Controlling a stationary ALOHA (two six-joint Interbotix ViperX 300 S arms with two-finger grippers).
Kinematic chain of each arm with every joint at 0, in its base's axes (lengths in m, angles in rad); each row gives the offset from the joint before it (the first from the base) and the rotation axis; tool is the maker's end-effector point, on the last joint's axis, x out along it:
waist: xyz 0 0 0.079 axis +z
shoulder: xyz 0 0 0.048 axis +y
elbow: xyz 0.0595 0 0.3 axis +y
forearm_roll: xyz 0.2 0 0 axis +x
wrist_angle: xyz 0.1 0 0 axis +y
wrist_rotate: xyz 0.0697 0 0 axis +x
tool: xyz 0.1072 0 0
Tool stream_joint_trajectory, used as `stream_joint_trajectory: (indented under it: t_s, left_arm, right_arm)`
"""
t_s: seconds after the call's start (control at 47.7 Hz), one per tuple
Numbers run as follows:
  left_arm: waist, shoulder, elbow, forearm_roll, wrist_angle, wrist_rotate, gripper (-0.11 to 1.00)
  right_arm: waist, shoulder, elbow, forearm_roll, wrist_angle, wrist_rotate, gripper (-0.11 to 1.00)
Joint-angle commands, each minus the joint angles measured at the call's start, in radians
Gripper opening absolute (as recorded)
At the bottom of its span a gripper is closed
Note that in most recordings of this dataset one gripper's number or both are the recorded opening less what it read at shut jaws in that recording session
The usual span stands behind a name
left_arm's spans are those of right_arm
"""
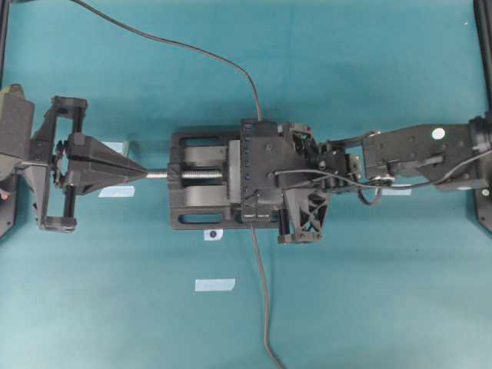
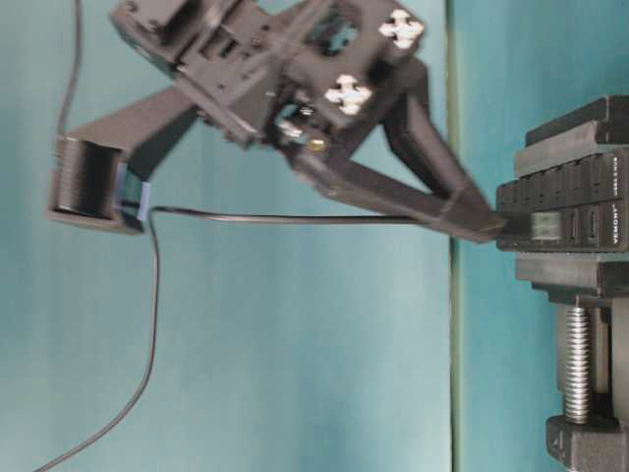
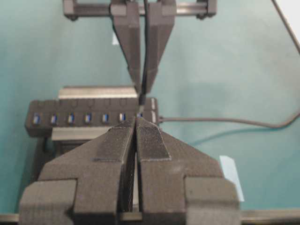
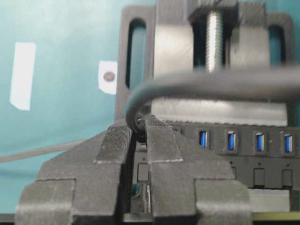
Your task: Insert the USB into the front port of the fixed hub.
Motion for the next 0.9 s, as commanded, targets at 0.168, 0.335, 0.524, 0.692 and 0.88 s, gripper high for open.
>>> stream_joint_trajectory:
  t_s: [0.168,0.335,0.524,0.692,0.88]
  left_arm:
    - [-0.002,-0.003,-0.009,0.002,-0.005,-0.002,0.00]
    - [-0.002,-0.005,-0.009,0.002,-0.005,-0.002,0.00]
    - [-0.002,-0.003,-0.008,0.002,-0.005,-0.002,0.00]
    - [-0.002,-0.003,-0.006,0.002,-0.005,-0.002,0.00]
    - [-0.002,-0.003,-0.006,0.002,-0.005,-0.002,0.00]
  right_arm:
    - [-0.005,0.003,-0.009,0.002,-0.028,0.009,0.06]
    - [-0.008,0.005,-0.008,0.002,-0.023,0.009,0.06]
    - [-0.008,0.005,0.000,0.002,-0.025,0.011,0.06]
    - [-0.006,0.005,0.000,0.002,-0.023,0.012,0.06]
    - [-0.003,0.005,-0.003,0.002,-0.023,0.012,0.06]
